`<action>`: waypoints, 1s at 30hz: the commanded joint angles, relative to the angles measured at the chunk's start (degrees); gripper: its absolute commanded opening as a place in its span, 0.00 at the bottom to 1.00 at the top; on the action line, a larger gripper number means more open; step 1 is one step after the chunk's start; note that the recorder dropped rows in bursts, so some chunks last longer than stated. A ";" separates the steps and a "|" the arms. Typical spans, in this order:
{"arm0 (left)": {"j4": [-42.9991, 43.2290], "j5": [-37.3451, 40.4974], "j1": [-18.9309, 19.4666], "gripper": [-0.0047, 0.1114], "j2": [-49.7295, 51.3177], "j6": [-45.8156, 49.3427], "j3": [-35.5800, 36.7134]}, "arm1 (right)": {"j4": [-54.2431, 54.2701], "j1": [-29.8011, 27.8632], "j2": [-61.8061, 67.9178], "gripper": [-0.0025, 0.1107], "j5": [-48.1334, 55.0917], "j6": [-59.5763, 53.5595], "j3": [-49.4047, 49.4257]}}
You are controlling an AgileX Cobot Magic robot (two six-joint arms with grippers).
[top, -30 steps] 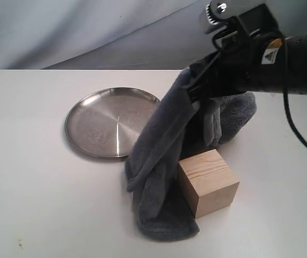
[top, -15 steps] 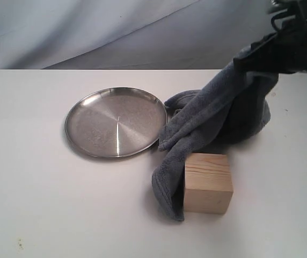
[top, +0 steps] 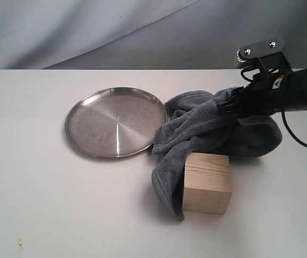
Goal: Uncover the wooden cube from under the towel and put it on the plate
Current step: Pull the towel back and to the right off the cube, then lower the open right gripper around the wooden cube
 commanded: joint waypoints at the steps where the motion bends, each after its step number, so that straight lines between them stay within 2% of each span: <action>1: -0.14 -0.62 0.12 0.04 -0.24 -0.13 0.25 | 0.52 1.21 -2.98 0.65 1.29 0.32 0.07; 5: -0.14 -0.62 0.12 0.04 -0.24 -0.13 0.25 | 0.30 4.06 -7.70 0.63 5.24 -1.97 0.07; 14: -0.14 -0.62 0.12 0.04 -0.24 -0.13 0.25 | 0.30 11.52 -12.69 0.63 27.28 -12.54 0.07; 23: -0.14 -0.62 0.12 0.04 -0.24 -0.13 0.25 | 2.51 12.69 -12.73 0.63 28.85 -13.41 0.07; 28: -0.14 -0.62 0.12 0.04 -0.24 -0.13 0.25 | 2.51 12.69 -12.73 0.74 31.75 -15.11 0.07; 30: -0.14 -0.62 0.12 0.04 -0.24 -0.13 0.25 | 2.51 12.69 -12.73 0.75 31.75 -15.11 0.07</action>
